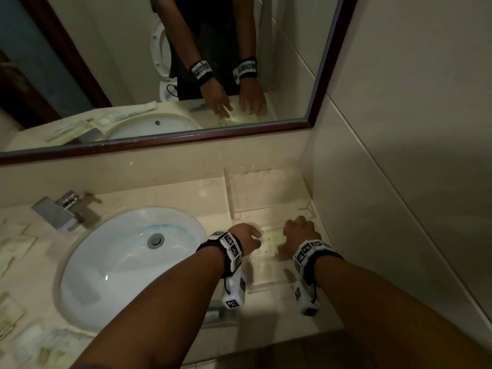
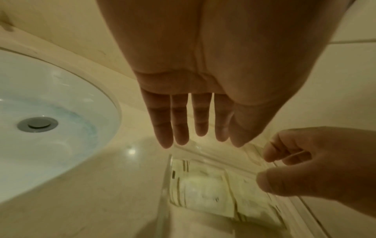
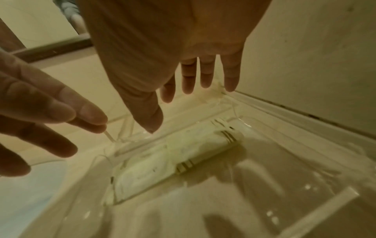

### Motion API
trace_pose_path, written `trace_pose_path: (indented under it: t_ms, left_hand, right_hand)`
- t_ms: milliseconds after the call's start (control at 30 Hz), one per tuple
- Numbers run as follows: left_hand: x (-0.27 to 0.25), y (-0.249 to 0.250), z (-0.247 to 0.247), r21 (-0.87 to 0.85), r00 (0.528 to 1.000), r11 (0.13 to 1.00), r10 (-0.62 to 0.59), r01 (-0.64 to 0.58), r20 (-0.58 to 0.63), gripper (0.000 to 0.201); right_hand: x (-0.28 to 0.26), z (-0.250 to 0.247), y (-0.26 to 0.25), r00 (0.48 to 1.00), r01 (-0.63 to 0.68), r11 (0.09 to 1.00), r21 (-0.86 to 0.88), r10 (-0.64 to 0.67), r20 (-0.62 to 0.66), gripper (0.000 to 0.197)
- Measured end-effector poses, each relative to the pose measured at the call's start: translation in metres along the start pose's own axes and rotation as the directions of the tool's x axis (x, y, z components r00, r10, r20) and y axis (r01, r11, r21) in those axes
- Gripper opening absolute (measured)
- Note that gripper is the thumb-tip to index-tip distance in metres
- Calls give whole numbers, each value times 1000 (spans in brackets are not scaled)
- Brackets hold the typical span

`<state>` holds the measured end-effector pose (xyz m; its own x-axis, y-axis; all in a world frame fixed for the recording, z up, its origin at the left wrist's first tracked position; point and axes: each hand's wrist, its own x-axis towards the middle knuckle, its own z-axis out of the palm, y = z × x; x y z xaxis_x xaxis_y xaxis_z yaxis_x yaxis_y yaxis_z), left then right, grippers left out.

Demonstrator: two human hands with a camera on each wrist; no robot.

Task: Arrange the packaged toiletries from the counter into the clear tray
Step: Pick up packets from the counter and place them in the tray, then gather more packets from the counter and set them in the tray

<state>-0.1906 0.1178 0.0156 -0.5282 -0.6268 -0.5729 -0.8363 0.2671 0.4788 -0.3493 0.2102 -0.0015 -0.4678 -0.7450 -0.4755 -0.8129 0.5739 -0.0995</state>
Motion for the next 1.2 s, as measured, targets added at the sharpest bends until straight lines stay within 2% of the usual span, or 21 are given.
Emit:
trace_pose_path:
  t_ms: [167,300,567,700,867,1033,1200]
  left_hand:
    - [-29,-19,-26,19,995,1000,15,-13,-97,34]
    - [-62,-50,-49,10,986,1000,7,-5,-167,37]
    - [-145,-157,-95,-49,964,996,-89,79,-252,44]
    - [-190,-219,-118,-54,943,990,-142,132,-302,35]
    - [-239,-293,-140,-115,903,977,-211,181,-375,37]
    - [-275,-346,-156,-212,862,951,-297,227,-410,36]
    - [-290,-390,-151,-275,834,918,-381,287,-400,34]
  right_hand:
    - [-18,-29,-35,994,71,997,-3,-71,-86,57]
    - [-39,-37,-84,985,118,993,-23,-120,-122,56]
    - [-92,-26,-217,965,235,969,-79,-242,-100,60]
    - [-120,-17,-289,956,280,959,-42,-283,-80,60]
    - [-148,-9,-369,938,340,939,-49,-343,-52,64]
    - [-166,1,-433,905,422,905,-47,-424,-23,57]
    - [-169,20,-479,881,473,878,-74,-473,24,59]
